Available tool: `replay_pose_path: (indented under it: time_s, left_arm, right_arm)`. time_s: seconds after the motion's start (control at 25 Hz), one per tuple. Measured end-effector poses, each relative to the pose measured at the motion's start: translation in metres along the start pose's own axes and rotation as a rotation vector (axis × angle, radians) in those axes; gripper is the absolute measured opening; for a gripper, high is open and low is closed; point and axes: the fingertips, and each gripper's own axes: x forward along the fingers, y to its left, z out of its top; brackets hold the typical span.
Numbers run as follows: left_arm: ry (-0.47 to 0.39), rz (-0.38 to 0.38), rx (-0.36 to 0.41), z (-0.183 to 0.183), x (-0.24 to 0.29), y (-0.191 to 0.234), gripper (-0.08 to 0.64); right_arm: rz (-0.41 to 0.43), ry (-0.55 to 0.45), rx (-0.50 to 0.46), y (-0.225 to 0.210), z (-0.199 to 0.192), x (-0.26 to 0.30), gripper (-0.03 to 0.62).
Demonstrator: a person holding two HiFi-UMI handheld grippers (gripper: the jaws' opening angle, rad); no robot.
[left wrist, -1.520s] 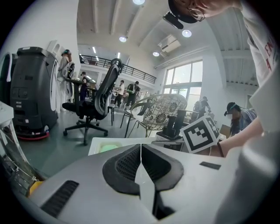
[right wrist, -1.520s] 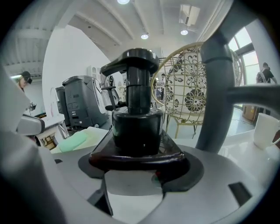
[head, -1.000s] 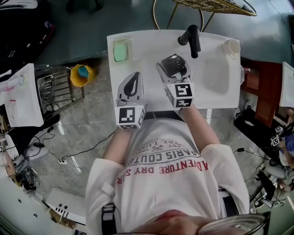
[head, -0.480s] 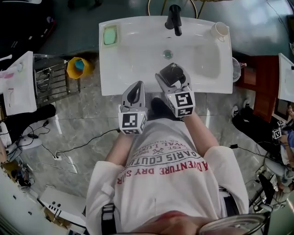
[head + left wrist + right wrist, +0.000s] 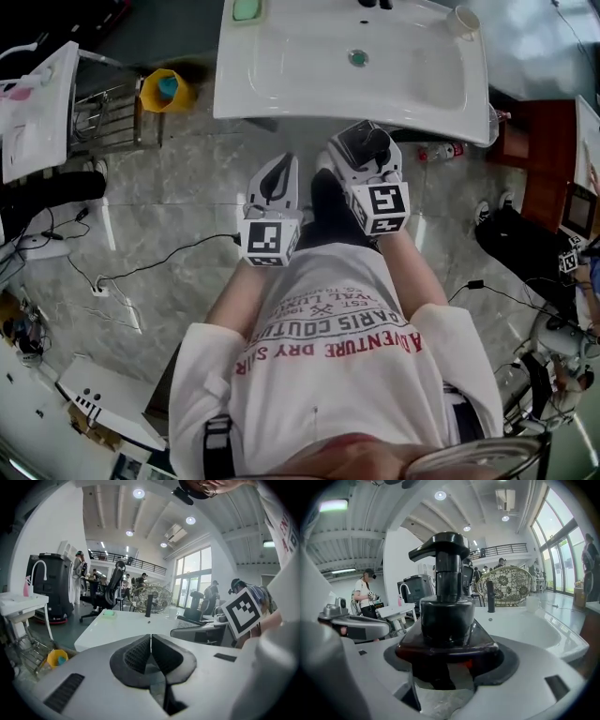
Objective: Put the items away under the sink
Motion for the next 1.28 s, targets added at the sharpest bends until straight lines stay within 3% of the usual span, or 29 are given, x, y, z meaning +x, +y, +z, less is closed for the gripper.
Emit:
replay_pose_path:
  time_s: [0.32,0.68,0.88,1.08,1.28]
  left_arm:
    - [0.012,0.044,-0.047,-0.030,-0.056,-0.017,0.026]
    - [-0.049,0.138,-0.062,-0.052,-0.050,-0.038,0.028]
    - [-0.037,0.198,-0.063,-0.104,-0.023,-0.032,0.026]
    - [-0.031,0.179,-0.043,-0.170,0.021,-0.015,0.026]
    - [-0.046,0.145,0.029,-0.229,0.077,0.018,0.026]
  right_arm:
    - [0.026,0.058,-0.018,0.030,-0.037,-0.051,0.379]
    - [0.117,0.080,-0.086,0.010,-0.083,-0.065,0.379]
    - [0.129,0.090,-0.113,-0.012,-0.138,-0.050,0.379]
    - [0.104,0.095,-0.115,-0.039,-0.211,-0.013,0.379]
    - [0.055,0.064,-0.156,-0.066,-0.283,0.052,0.379]
